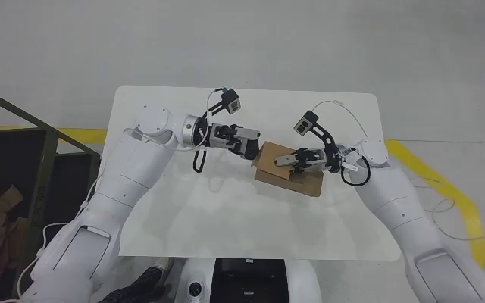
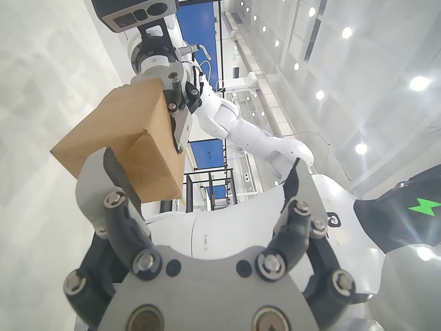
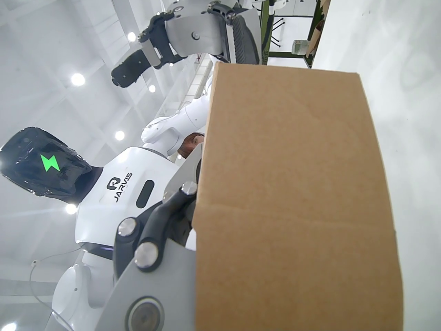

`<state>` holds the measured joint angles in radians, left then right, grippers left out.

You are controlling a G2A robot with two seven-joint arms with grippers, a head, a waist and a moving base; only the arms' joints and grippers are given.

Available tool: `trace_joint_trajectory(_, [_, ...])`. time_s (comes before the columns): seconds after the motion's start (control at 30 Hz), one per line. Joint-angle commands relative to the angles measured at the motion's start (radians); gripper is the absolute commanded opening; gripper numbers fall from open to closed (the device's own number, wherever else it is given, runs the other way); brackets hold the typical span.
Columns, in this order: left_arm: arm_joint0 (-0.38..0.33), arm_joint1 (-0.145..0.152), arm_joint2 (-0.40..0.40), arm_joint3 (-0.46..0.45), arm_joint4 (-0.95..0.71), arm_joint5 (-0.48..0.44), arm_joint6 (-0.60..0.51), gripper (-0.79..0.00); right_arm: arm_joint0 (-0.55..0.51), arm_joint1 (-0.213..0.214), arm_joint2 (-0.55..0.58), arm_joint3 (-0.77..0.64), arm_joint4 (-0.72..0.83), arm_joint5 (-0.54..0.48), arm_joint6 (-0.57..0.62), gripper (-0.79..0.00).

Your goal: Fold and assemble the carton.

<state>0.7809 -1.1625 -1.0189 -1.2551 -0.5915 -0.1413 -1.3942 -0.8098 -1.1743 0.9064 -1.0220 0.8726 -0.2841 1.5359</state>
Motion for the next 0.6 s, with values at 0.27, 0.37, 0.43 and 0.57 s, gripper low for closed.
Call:
trace_joint_trajectory(0.27, [0.005,0.0,0.005,-0.022,-0.001,0.006,0.001,0.0,-0.002,-0.002,0.005,0.001,-0.001,0.0,0.0,-0.785])
trace_joint_trajectory(0.37, [0.004,-0.003,0.017,-0.025,-0.003,0.009,0.002,0.0,-0.003,-0.004,0.008,0.003,0.002,0.0,0.0,-0.785])
trace_joint_trajectory(0.43, [0.001,-0.005,0.022,-0.024,-0.006,0.008,0.004,0.0,-0.004,-0.005,0.01,0.003,0.001,0.0,0.0,-0.785])
trace_joint_trajectory(0.57, [-0.006,-0.008,0.03,-0.021,-0.008,0.008,0.004,0.0,-0.005,-0.007,0.012,0.005,0.001,0.0,0.0,-0.785])
